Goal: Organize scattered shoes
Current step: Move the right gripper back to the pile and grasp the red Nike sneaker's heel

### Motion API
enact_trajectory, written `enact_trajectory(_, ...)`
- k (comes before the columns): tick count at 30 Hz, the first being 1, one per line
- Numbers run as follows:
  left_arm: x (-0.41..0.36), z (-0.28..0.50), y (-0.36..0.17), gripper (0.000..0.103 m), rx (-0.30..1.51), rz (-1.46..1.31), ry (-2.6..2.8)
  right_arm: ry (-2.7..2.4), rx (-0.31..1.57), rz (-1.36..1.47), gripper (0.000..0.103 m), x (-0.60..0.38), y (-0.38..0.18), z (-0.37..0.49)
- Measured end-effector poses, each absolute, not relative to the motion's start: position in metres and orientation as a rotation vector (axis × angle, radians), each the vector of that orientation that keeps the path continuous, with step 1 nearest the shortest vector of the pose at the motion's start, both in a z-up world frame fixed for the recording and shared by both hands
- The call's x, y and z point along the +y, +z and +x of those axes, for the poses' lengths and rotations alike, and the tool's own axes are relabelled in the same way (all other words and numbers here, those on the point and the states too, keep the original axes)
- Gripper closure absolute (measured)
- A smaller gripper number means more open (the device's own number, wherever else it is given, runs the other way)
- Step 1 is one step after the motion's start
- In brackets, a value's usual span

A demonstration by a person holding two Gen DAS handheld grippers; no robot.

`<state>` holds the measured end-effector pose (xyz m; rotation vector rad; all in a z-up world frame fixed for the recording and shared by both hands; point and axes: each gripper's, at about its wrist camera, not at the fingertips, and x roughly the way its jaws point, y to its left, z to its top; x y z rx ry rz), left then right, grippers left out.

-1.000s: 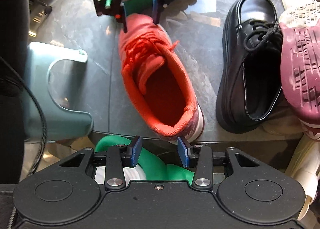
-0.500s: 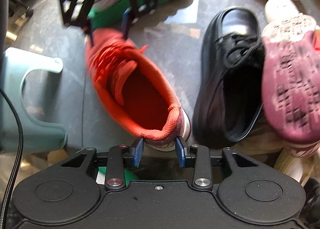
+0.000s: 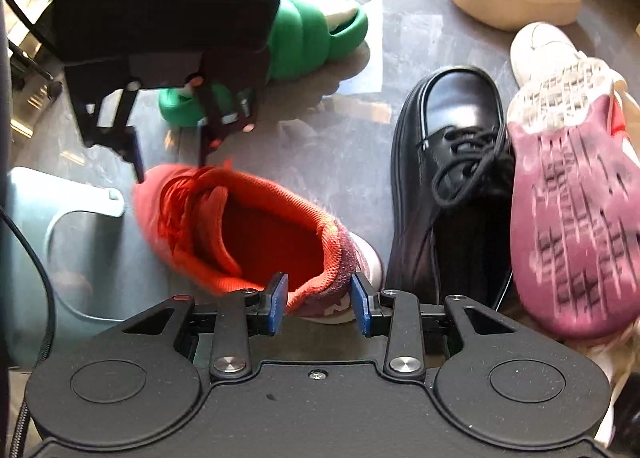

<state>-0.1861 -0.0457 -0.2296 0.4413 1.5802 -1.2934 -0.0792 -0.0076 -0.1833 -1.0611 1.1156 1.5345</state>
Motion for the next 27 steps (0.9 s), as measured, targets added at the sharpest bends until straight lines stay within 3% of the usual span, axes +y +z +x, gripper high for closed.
enact_trajectory(12,0.008,-0.116,-0.185,0.058,1.440,0.298,-1.012,1.438,1.067,-0.794,0.069,-0.004,-0.127,-0.039)
enact_trajectory(20,0.044,-0.063,-0.137,0.058,1.214,0.159,-0.749,1.186,0.968,-0.668,0.069,-0.004,-0.087,0.016)
enact_trajectory(27,0.050,-0.015,-0.121,0.058,1.041,0.041,-0.577,0.981,1.217,-0.373,0.069,-0.012,-0.129,0.093)
